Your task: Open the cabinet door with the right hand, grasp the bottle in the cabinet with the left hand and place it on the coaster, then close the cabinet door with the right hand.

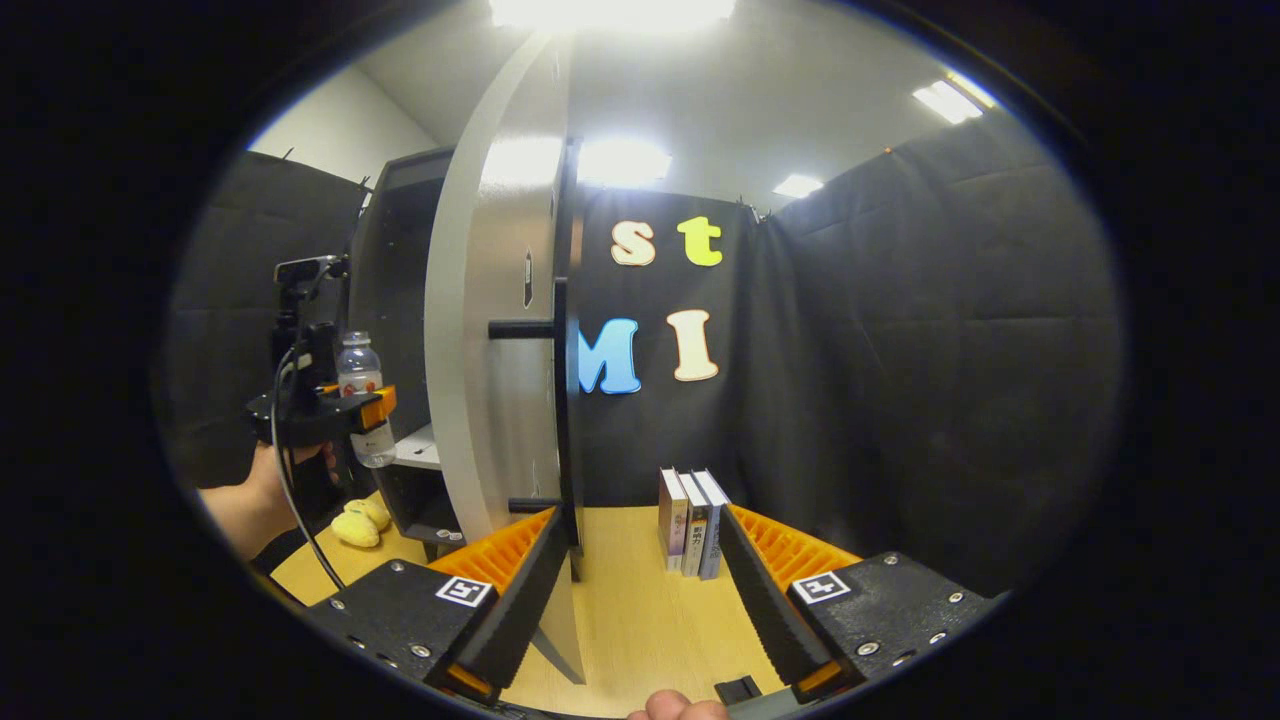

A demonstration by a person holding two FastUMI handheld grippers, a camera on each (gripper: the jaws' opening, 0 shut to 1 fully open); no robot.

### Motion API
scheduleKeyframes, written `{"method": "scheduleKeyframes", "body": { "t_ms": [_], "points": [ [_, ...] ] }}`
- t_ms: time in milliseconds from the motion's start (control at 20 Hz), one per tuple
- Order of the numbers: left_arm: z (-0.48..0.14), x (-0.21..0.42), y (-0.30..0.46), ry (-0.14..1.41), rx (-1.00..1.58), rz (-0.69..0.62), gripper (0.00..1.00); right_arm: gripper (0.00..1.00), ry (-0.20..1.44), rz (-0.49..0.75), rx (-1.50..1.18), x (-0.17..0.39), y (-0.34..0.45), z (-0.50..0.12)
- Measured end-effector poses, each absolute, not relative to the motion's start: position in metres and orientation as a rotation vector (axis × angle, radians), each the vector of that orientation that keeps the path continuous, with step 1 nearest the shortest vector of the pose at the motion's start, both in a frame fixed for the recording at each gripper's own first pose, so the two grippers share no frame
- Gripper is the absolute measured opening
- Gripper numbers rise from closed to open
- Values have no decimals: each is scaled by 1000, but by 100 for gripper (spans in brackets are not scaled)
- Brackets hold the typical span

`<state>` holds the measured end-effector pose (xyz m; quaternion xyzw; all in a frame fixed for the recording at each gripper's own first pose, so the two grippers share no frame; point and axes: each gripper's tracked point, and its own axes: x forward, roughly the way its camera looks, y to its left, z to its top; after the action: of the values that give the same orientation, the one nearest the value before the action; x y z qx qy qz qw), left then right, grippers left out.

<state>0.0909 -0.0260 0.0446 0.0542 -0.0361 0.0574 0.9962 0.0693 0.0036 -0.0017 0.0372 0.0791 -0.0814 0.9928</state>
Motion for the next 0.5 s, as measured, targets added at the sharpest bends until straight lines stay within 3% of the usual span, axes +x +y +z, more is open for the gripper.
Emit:
{"method": "scheduleKeyframes", "body": {
  "t_ms": [150, 250, 500],
  "points": [
    [35, 44, -3, -72, 116, 169, 77, 94, 143, -108, 93, 61, 11, -2],
    [23, 14, 9, -66, 103, 198, 73, 93, 111, -92, 106, 56, 12, 4],
    [-22, -49, 39, -47, 69, 265, 75, 93, 33, -70, 106, 44, 10, 10]
  ]
}}
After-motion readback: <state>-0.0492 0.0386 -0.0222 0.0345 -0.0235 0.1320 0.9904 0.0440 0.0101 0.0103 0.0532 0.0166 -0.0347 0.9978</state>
